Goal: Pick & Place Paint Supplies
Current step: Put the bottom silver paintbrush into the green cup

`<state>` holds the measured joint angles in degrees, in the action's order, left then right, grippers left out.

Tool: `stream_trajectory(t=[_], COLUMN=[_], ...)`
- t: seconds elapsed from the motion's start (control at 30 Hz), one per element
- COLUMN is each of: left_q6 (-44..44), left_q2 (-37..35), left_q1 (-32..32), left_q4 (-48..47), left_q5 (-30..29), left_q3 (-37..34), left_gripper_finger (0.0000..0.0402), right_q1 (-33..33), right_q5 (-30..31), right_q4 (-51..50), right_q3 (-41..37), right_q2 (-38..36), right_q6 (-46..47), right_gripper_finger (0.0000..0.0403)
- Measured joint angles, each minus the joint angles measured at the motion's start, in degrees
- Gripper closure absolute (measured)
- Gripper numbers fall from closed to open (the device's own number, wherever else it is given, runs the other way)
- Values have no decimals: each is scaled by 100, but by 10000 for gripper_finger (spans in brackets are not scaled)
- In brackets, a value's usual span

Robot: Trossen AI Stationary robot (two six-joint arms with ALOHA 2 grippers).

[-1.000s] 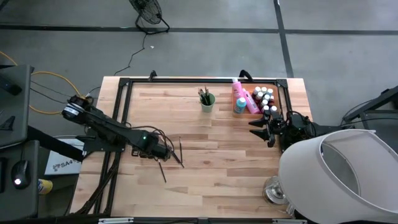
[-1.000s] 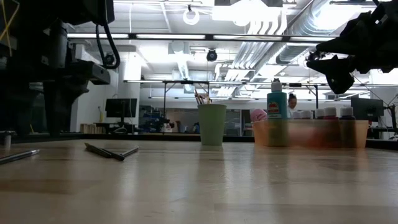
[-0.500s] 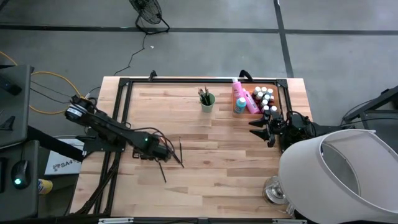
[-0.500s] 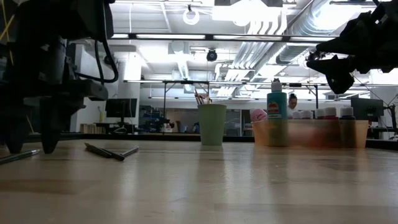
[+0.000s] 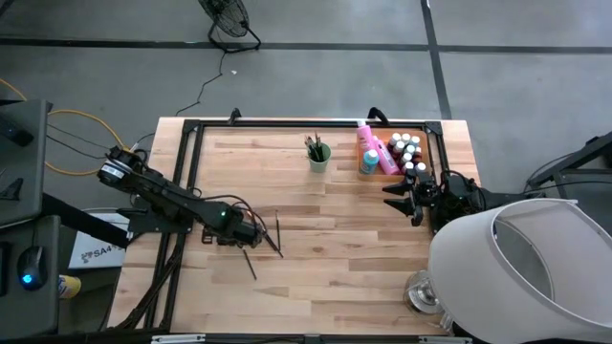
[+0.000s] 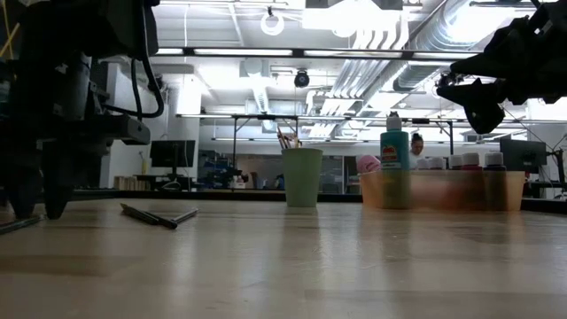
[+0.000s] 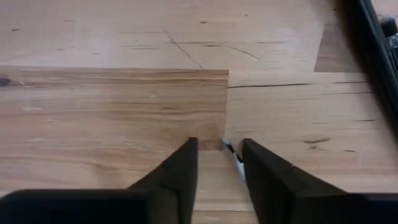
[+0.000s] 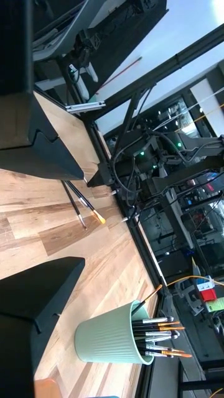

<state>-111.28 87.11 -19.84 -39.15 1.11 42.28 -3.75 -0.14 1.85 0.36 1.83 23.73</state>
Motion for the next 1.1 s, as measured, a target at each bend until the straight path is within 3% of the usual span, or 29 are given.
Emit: stream_trajectory(t=[0.17,0.47,0.73,1.1], left_q6=[-3,83,472,1708], left_q2=[4,11,8,-514], left_q1=[-4,-4,-4,-7], left_q4=[46,95,145,295], left_q5=[6,115,133,-374], left_q3=[0,0,28,877], left_gripper_finger=[336,396,401,401], right_q1=[0,0,1,1], right_q5=[0,0,0,-2], right_q4=[2,0,2,-6], right_q3=[0,1,0,0], right_q2=[-2,0,0,0], right_q6=[0,0,0,0], right_gripper_finger=[196,196,196,196])
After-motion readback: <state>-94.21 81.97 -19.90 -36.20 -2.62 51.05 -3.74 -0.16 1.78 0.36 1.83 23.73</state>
